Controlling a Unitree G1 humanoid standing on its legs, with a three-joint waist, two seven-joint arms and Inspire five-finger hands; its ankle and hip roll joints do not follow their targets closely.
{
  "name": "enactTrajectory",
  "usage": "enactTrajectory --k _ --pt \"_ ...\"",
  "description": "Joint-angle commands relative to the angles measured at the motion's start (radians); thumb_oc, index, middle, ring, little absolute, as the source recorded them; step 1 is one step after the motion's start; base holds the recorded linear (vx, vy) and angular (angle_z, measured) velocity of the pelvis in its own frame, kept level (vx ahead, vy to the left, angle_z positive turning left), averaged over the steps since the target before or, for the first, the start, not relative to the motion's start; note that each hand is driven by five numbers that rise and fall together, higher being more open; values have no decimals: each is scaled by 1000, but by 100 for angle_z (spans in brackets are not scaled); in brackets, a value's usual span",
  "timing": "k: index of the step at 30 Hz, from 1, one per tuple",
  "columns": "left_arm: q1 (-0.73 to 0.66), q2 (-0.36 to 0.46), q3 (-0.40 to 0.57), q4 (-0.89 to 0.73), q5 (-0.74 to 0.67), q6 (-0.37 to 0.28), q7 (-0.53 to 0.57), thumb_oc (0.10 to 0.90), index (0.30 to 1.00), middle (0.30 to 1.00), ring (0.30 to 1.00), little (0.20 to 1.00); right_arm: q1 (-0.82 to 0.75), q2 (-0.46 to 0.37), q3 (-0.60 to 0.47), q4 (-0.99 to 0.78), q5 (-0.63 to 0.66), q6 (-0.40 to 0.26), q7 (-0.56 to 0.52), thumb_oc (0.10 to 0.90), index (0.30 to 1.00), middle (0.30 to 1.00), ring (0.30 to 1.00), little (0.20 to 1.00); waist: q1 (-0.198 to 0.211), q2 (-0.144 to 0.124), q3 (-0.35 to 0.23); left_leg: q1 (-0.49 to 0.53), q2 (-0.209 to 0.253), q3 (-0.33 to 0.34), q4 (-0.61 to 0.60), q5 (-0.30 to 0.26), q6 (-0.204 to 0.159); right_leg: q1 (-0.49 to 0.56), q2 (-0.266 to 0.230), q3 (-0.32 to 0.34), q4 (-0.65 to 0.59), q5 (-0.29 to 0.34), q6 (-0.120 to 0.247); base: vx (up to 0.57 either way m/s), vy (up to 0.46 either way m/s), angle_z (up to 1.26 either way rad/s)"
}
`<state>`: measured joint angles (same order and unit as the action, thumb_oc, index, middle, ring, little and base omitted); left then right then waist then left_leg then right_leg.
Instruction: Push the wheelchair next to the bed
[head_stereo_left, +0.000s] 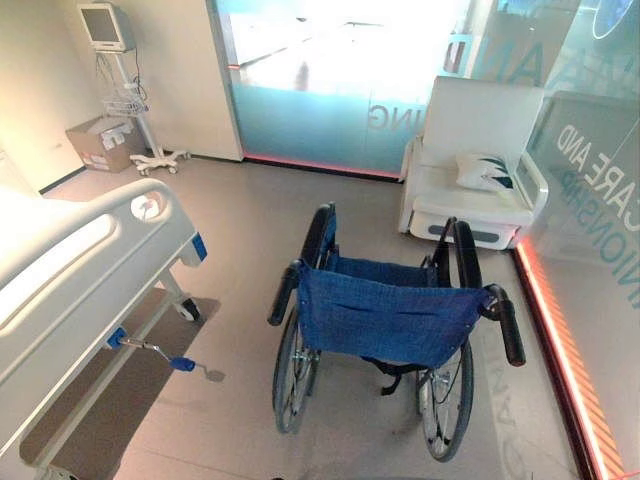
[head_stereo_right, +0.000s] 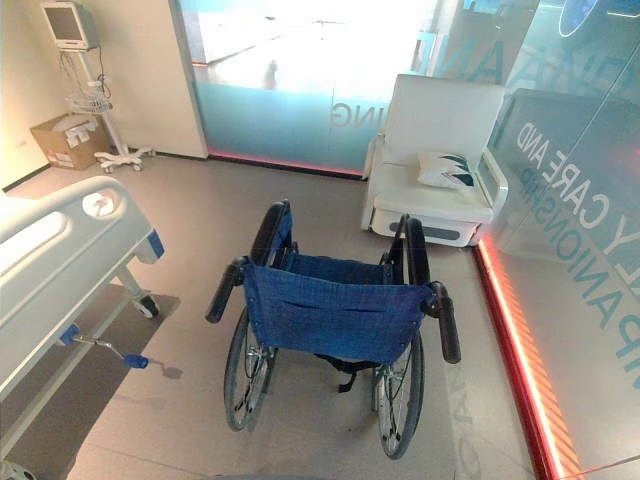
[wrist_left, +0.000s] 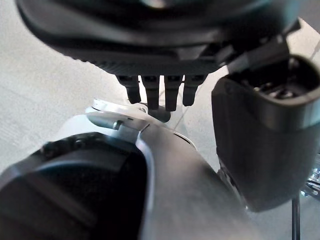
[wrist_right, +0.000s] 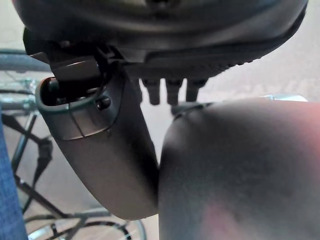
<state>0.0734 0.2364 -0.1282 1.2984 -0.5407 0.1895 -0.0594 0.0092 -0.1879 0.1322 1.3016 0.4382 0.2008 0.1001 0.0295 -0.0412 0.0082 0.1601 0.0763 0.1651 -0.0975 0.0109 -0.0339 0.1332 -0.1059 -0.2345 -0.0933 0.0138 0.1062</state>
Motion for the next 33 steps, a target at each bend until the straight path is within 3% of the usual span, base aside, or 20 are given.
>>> enactTrajectory --k 1,12,14,15,18,20,24,26,33 --pt "-83 -49 2 88 34 3 -6 800 900 900 900 900 -11 -8 23 103 -18 35 19 800 900 900 900 900 1 42 37 -26 26 -2 10 -21 -25 8 -27 -60 8 7 9 0 0 0" --pt "-89 -32 35 77 -17 -53 23 800 900 900 900 900 -18 -19 -10 91 72 -12 -43 800 900 900 900 900 1 44 41 -26 27 -1 10 -17 -30 9 -28 -64 8 11 9 0 0 0" --pt "-91 -15 59 57 -60 -82 10 800 900 900 900 900 -23 -37 -39 71 134 -38 -80 800 900 900 900 900 0 48 42 -25 27 -1 10 -15 -31 9 -29 -63 10 12 11 0 0 0" --pt "-99 9 82 32 -64 -80 -11 800 900 900 900 900 -41 -86 -94 63 134 -21 -66 800 900 900 900 900 4 45 42 -21 28 1 10 -15 -34 10 -28 -63 10 11 14 0 0 0" --pt "-97 61 104 -24 -134 -114 -75 800 900 900 900 900 -37 -163 -161 35 223 -73 -91 800 900 900 900 900 12 45 37 -29 28 -1 10 -14 -31 4 -30 -67 9 16 20 3 -20 0" --pt "-81 111 141 -114 -208 -120 -87 800 900 900 900 900 -11 -201 -220 -41 290 -129 -148 800 900 900 900 900 6 49 42 -35 28 4 10 -15 -26 -3 -30 -62 11 15 20 -41 -8 2" --pt "-43 186 238 -292 -304 -111 -114 800 900 900 900 900 44 -260 -318 -201 295 -209 -234 800 900 900 900 900 -7 54 50 -39 28 9 10 -15 -23 -12 -29 -48 11 19 22 -25 9 0" --pt "-31 230 317 -423 -391 -63 -130 800 900 900 900 900 70 -300 -398 -299 279 -227 -285 800 900 900 900 900 -11 55 51 -39 27 9 10 -18 -24 -13 -29 -41 10 19 22 0 0 0" --pt "-14 251 420 -688 -486 -46 -157 800 900 900 900 900 102 -320 -492 -611 257 -264 -469 800 900 900 900 900 -21 56 56 -38 31 9 10 -19 -30 -10 -30 -39 11 14 18 2 0 -1"
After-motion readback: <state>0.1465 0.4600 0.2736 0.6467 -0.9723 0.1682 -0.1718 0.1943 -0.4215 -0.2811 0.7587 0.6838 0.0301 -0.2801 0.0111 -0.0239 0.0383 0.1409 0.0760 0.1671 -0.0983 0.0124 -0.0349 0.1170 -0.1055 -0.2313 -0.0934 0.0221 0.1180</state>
